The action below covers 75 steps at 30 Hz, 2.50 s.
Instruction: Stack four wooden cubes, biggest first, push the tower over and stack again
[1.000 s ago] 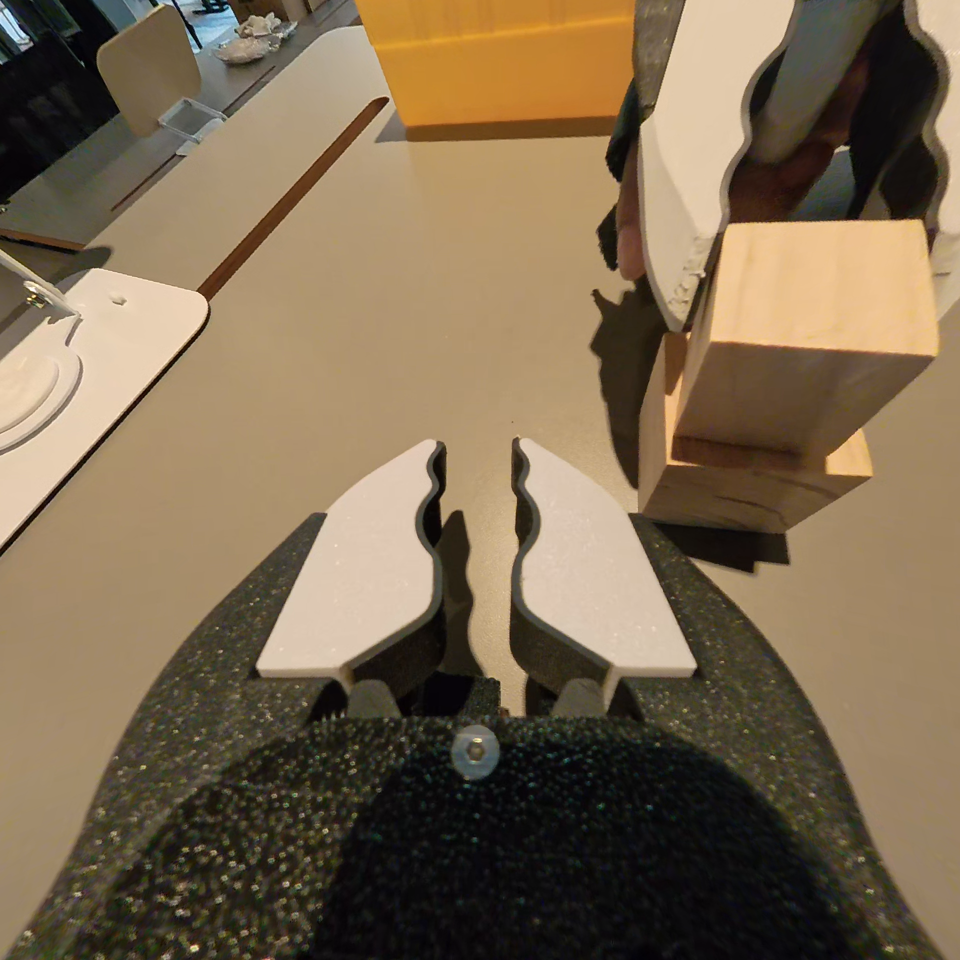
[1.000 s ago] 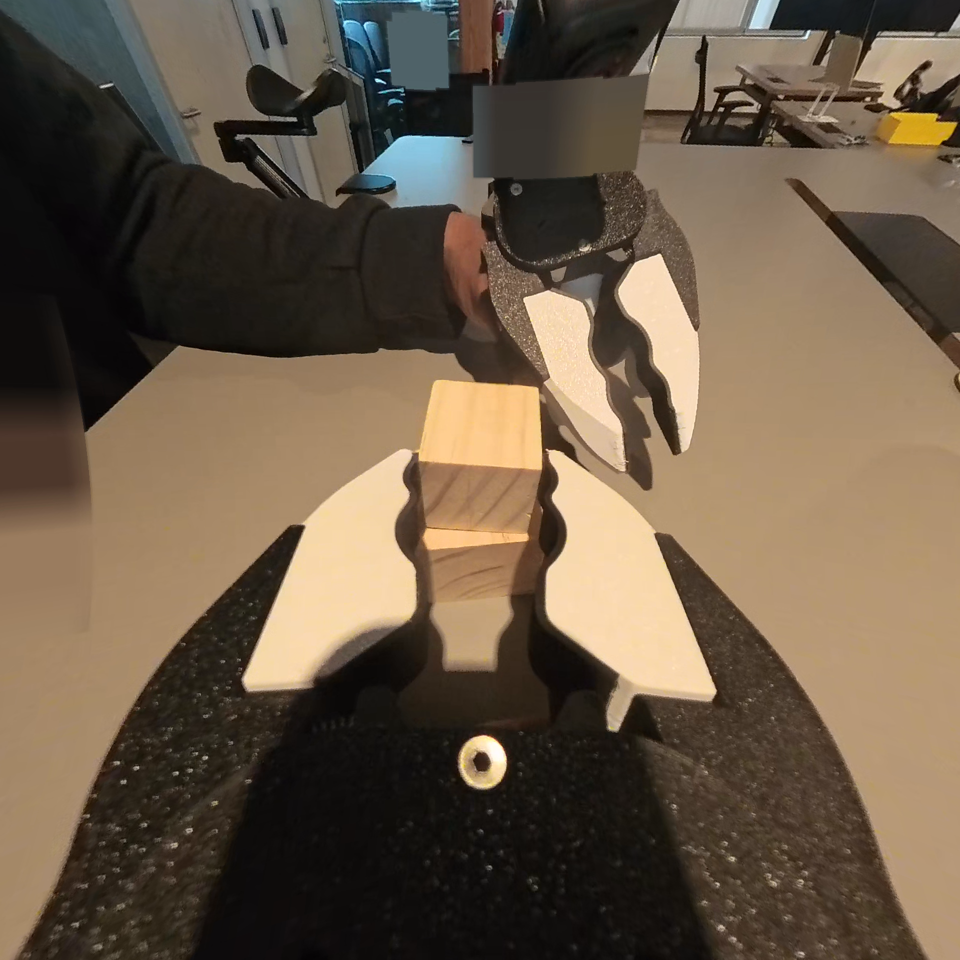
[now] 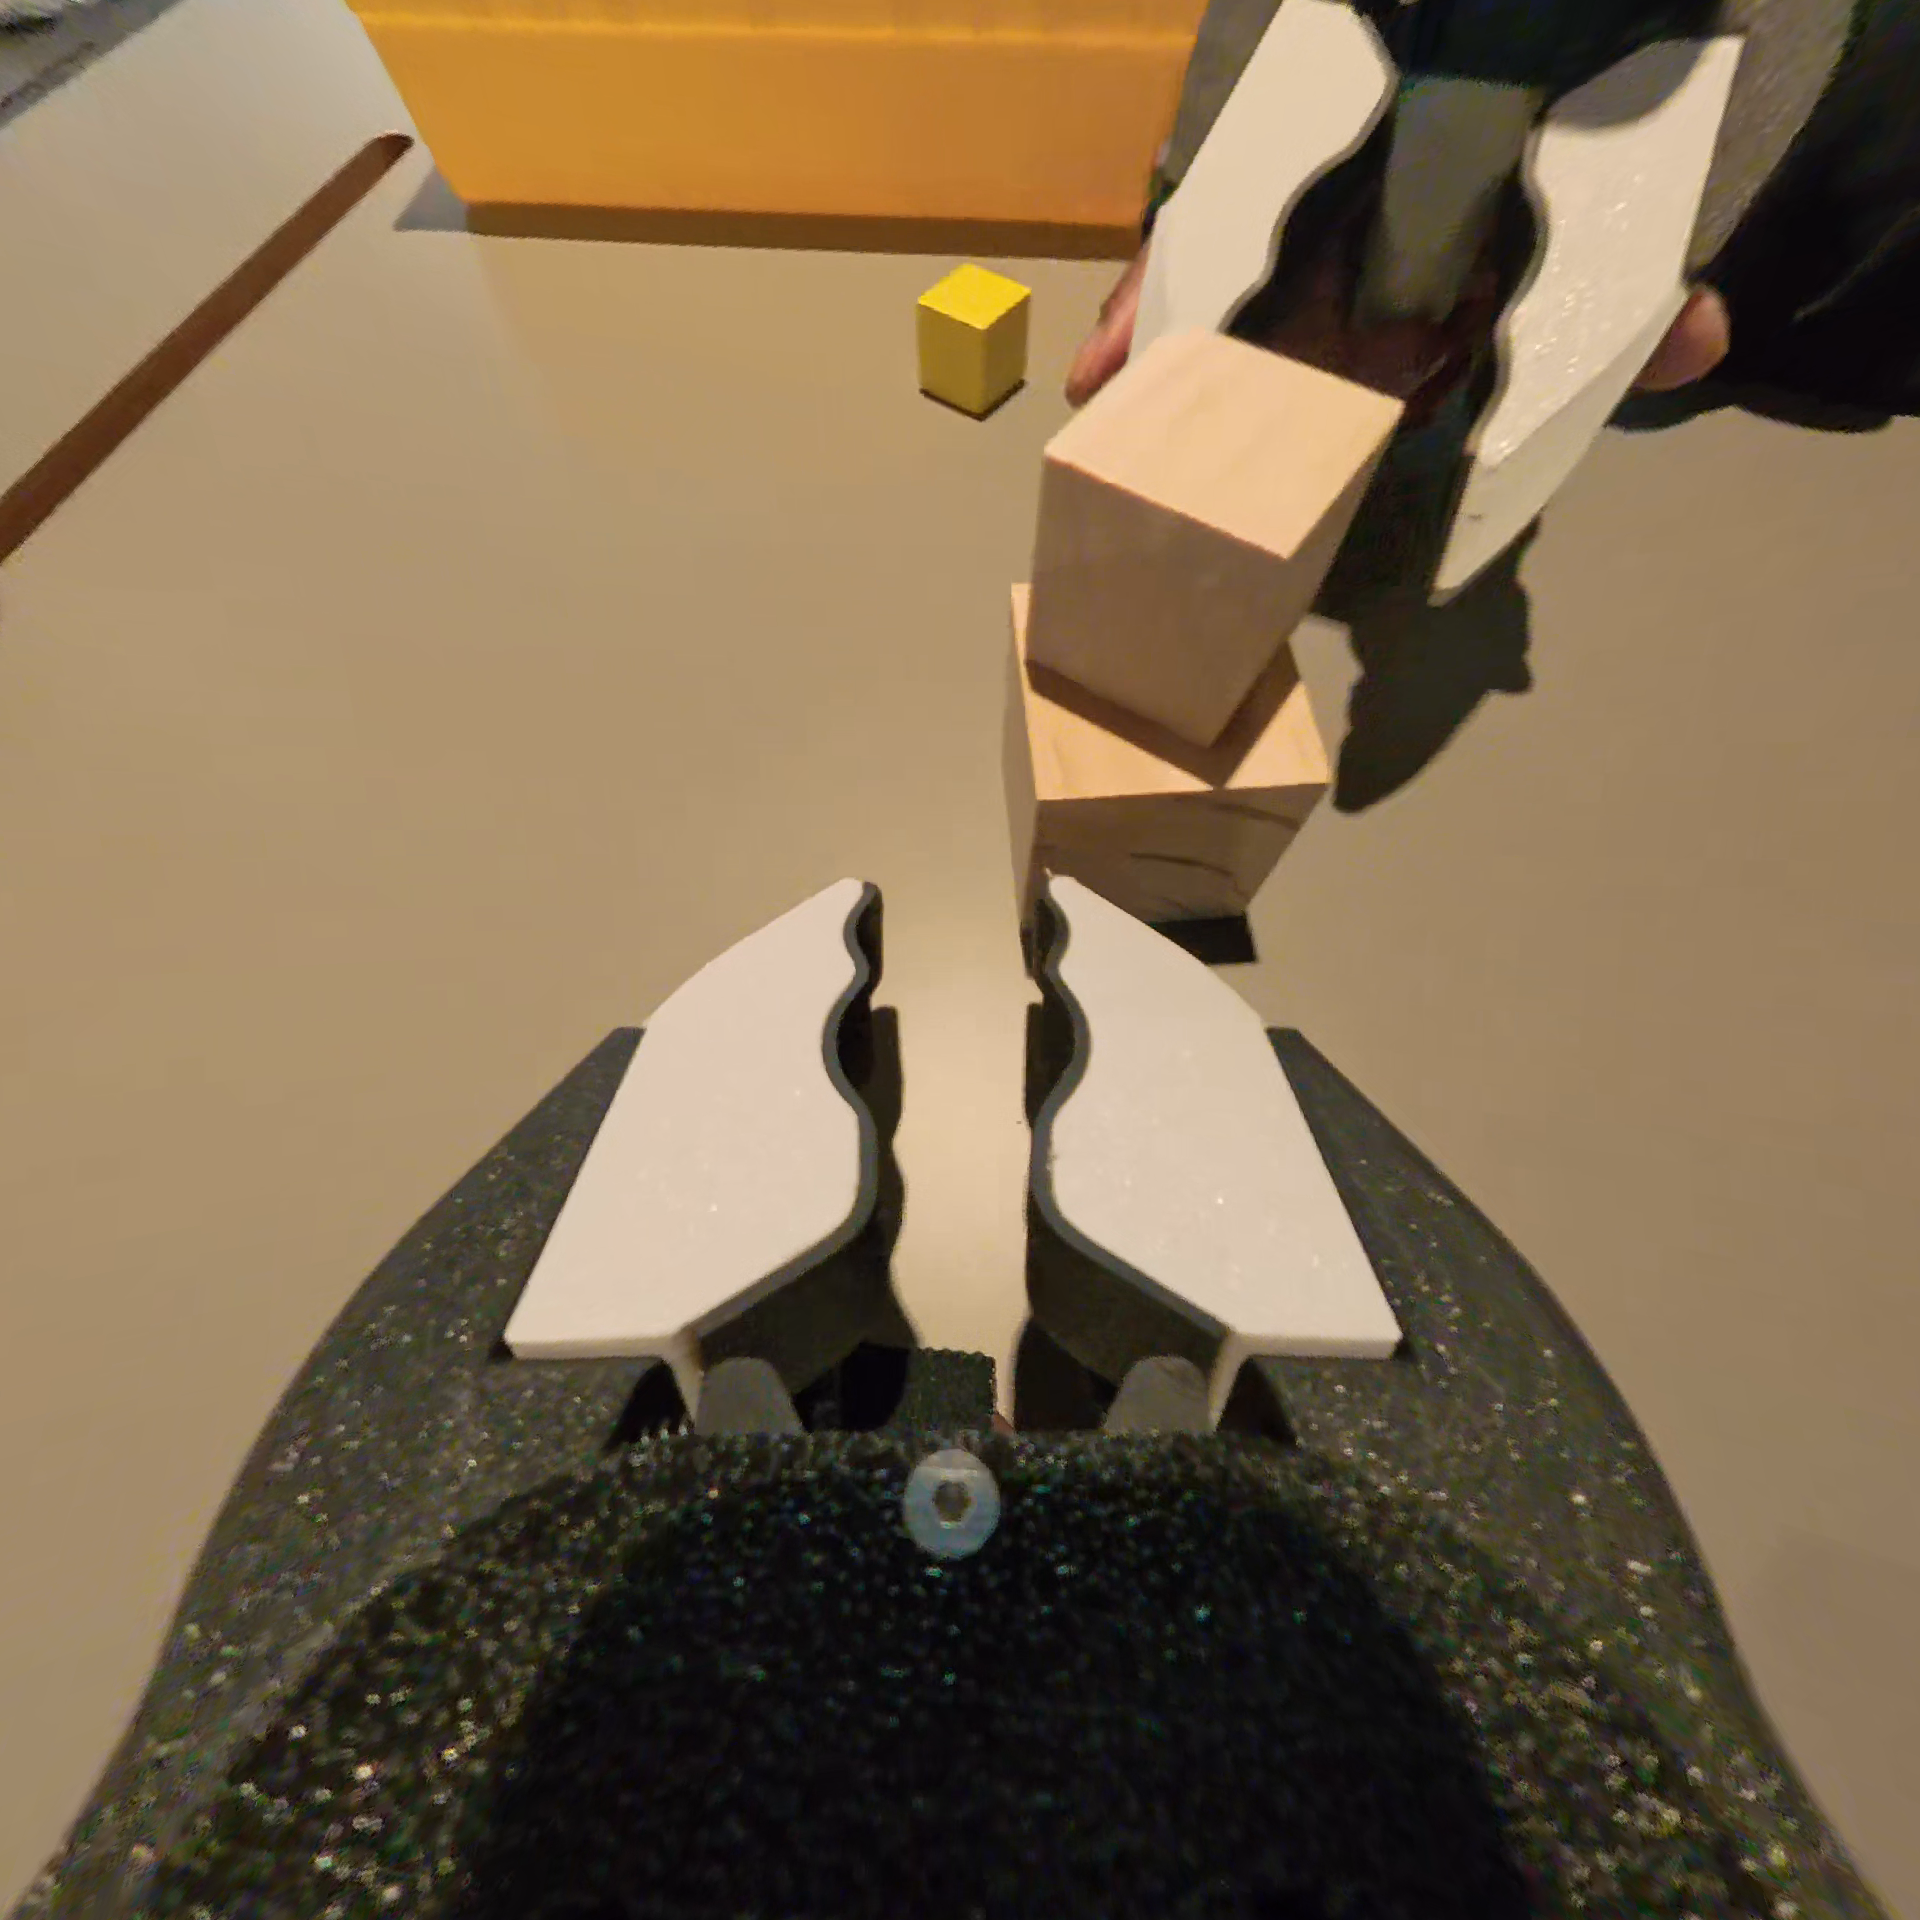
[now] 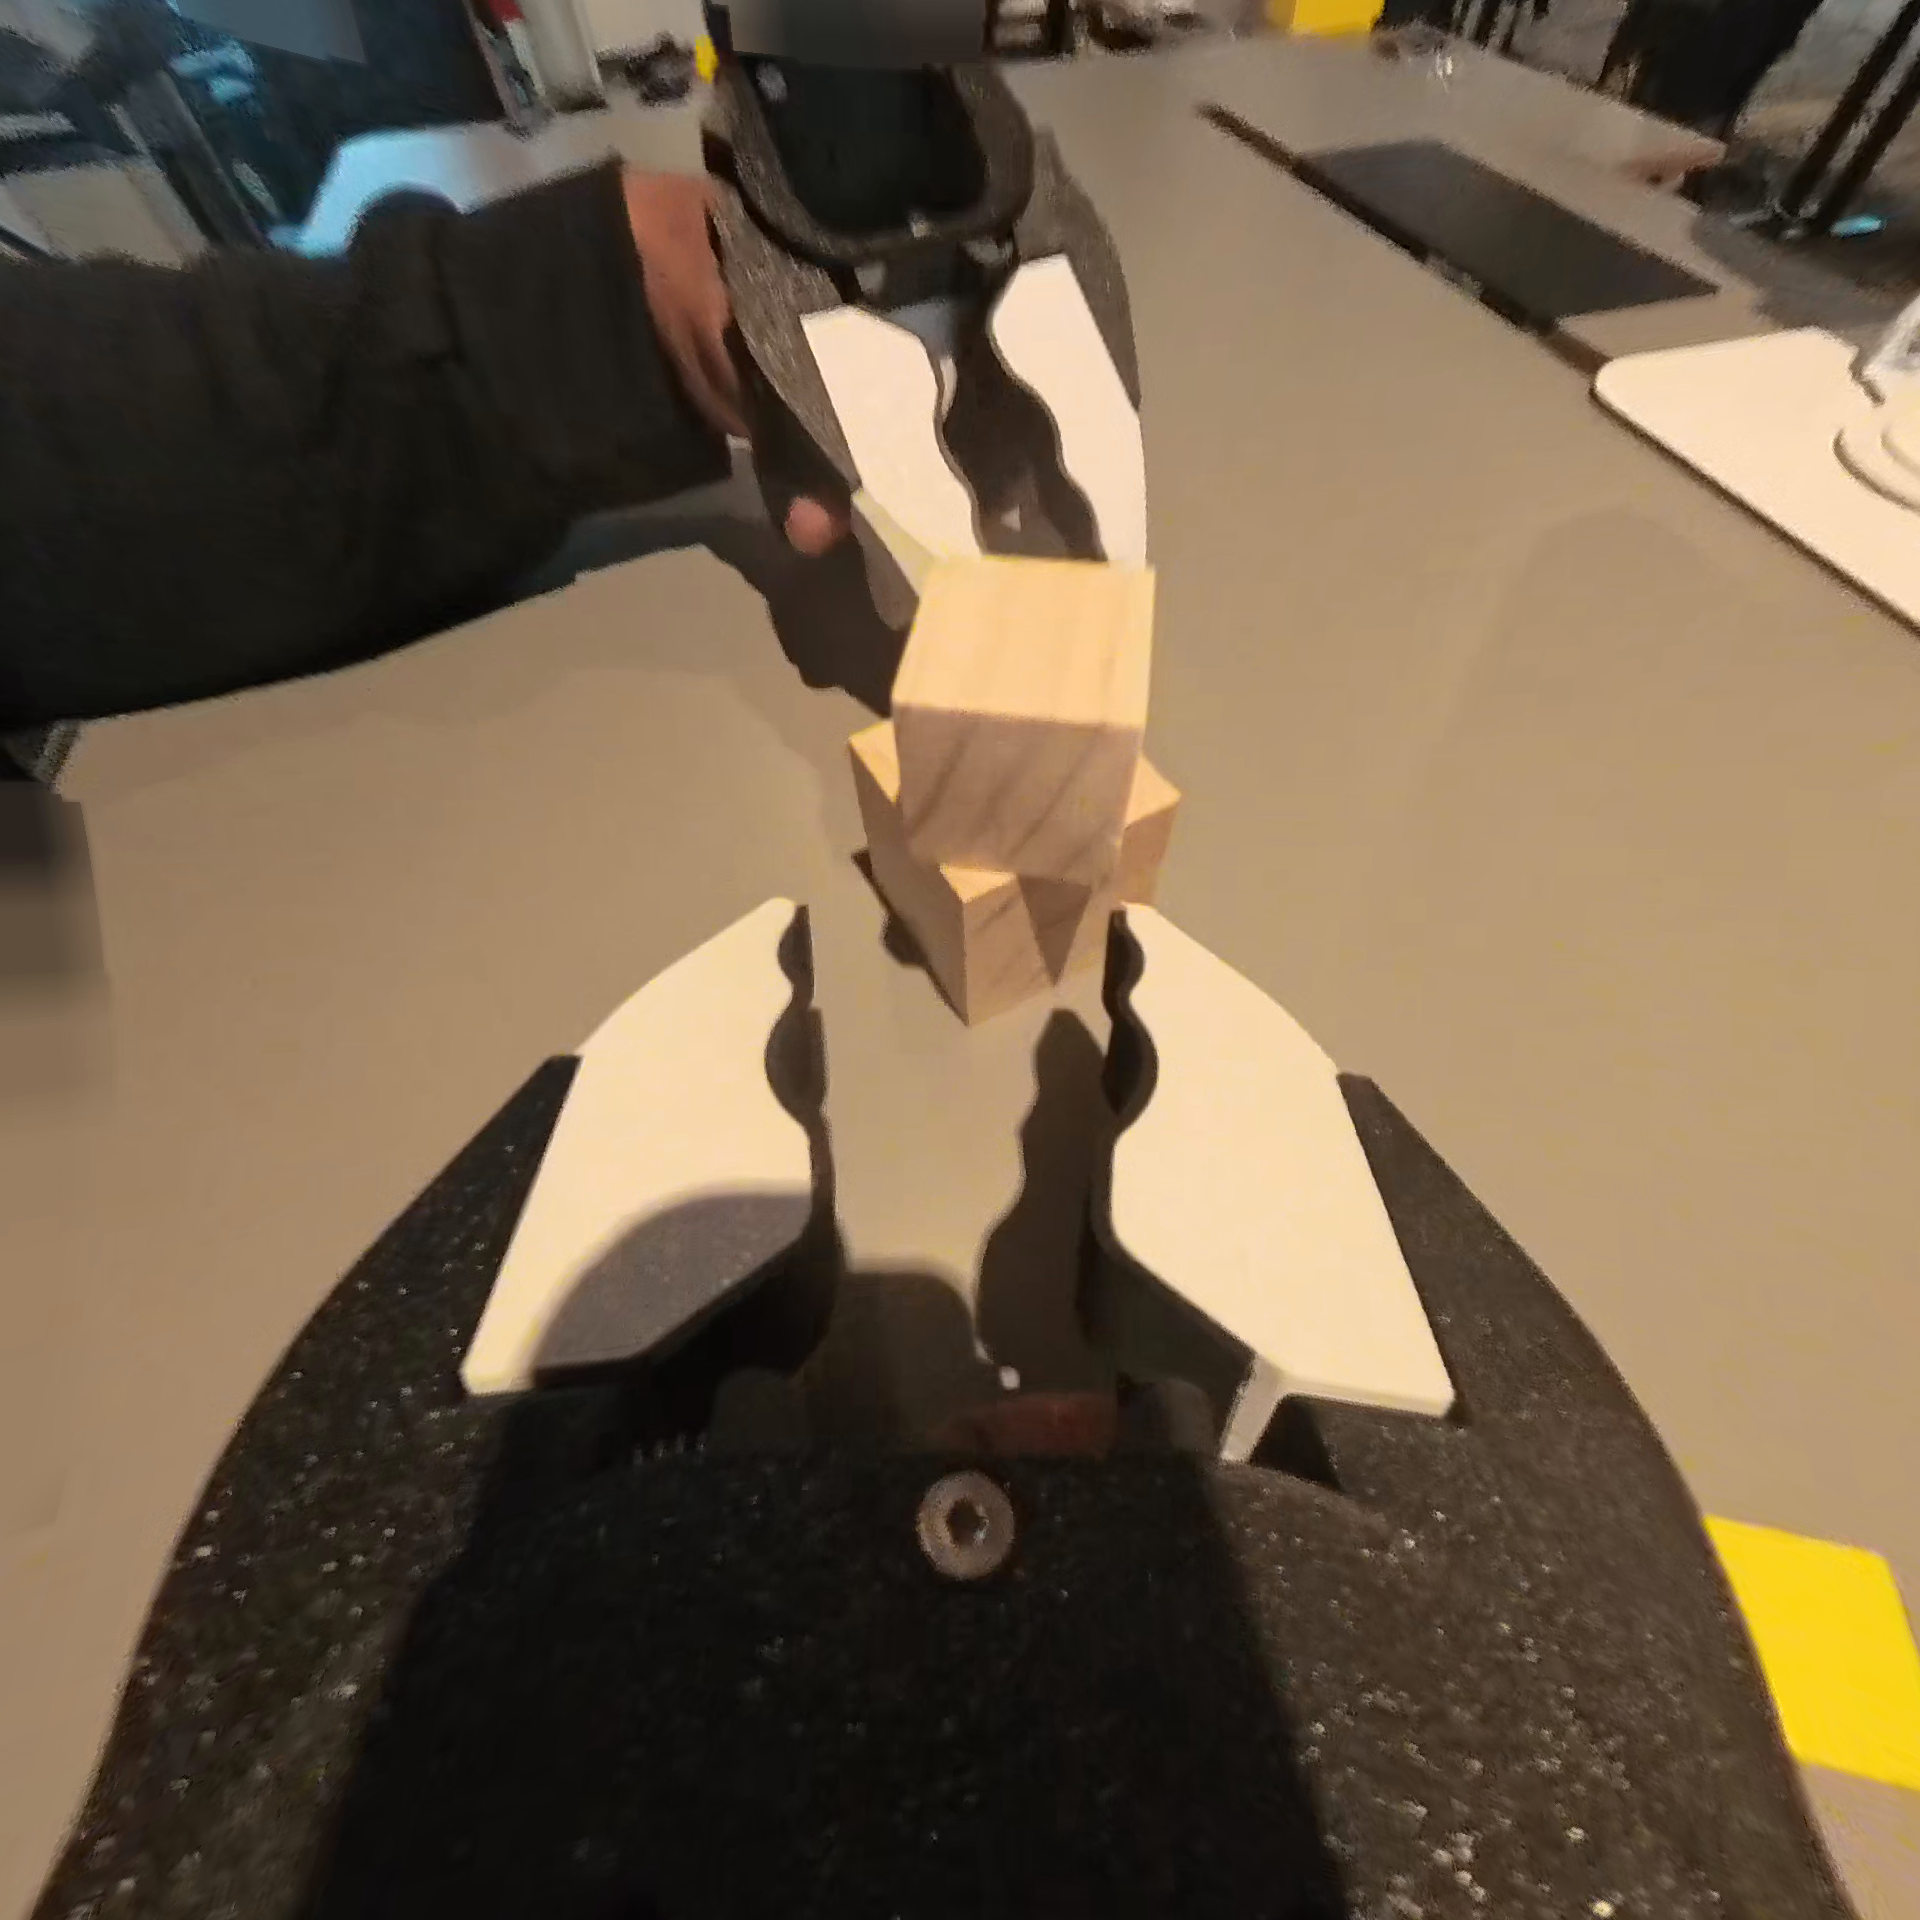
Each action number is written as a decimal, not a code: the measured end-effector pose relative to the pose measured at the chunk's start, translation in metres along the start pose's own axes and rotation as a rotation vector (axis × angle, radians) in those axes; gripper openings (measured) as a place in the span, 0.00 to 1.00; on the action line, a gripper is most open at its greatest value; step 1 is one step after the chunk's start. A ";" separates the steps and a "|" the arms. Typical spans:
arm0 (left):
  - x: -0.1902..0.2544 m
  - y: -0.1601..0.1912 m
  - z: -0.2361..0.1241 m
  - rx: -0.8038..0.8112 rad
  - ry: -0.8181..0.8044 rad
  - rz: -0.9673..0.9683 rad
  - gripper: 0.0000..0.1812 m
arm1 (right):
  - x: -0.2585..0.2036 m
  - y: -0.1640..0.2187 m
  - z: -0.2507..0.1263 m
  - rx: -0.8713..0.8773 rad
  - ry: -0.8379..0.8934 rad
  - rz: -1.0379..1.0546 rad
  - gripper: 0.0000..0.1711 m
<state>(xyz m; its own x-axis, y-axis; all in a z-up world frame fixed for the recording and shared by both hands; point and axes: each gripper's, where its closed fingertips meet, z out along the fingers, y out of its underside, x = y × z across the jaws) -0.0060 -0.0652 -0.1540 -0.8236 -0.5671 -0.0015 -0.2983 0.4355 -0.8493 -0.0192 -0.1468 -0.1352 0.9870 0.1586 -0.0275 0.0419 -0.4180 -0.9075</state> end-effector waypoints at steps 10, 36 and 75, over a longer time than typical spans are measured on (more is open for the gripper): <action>0.000 0.008 0.009 -0.076 -0.019 0.016 0.10 | -0.016 0.021 0.017 -0.184 0.023 -0.104 0.30; 0.031 -0.036 -0.018 0.183 0.142 0.049 0.07 | -0.026 -0.016 0.002 -0.014 -0.043 -0.042 0.28; 0.042 -0.030 -0.018 0.117 0.176 0.069 0.09 | -0.029 -0.024 0.017 0.059 -0.034 -0.035 0.28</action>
<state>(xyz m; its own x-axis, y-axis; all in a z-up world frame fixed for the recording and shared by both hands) -0.0406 -0.0894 -0.1191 -0.9147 -0.4035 0.0221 -0.1889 0.3787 -0.9060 -0.0517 -0.1258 -0.1198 0.9791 0.2030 -0.0089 0.0659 -0.3587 -0.9311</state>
